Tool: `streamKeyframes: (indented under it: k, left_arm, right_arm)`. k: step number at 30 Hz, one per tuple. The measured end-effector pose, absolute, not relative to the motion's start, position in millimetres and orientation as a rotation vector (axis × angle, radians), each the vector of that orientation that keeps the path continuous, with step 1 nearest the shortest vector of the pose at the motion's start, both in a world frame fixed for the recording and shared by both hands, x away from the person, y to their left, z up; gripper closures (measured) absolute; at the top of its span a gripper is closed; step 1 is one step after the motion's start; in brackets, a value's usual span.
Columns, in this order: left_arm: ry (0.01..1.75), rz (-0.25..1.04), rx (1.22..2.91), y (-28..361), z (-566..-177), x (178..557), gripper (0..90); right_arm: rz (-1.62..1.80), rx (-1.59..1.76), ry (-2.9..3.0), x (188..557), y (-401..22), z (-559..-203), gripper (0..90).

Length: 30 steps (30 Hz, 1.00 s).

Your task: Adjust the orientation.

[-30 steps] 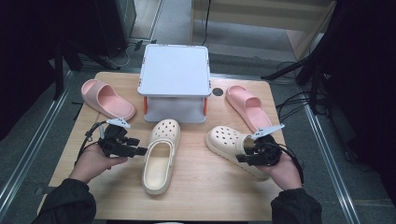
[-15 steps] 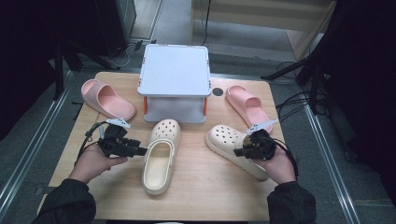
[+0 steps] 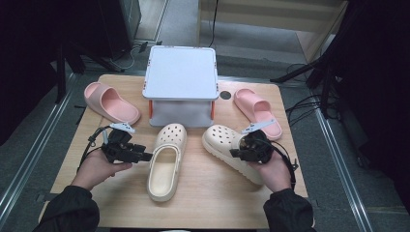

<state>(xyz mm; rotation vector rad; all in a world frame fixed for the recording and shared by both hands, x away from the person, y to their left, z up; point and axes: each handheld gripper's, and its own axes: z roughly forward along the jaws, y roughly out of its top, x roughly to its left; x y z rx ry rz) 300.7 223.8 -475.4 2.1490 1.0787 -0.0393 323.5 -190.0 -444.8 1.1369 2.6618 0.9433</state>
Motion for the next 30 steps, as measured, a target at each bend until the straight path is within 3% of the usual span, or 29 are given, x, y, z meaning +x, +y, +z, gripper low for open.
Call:
streamKeyframes:
  k: [13,30]
  left_arm:
    - [1.068,-0.043,2.149,224,-475,300,47.8]
    - [1.062,-0.045,2.147,222,-475,300,47.6]
  right_arm:
    - [0.893,1.221,2.623,332,-141,-457,77.4]
    - [0.9,1.211,2.574,329,-123,-466,76.9]
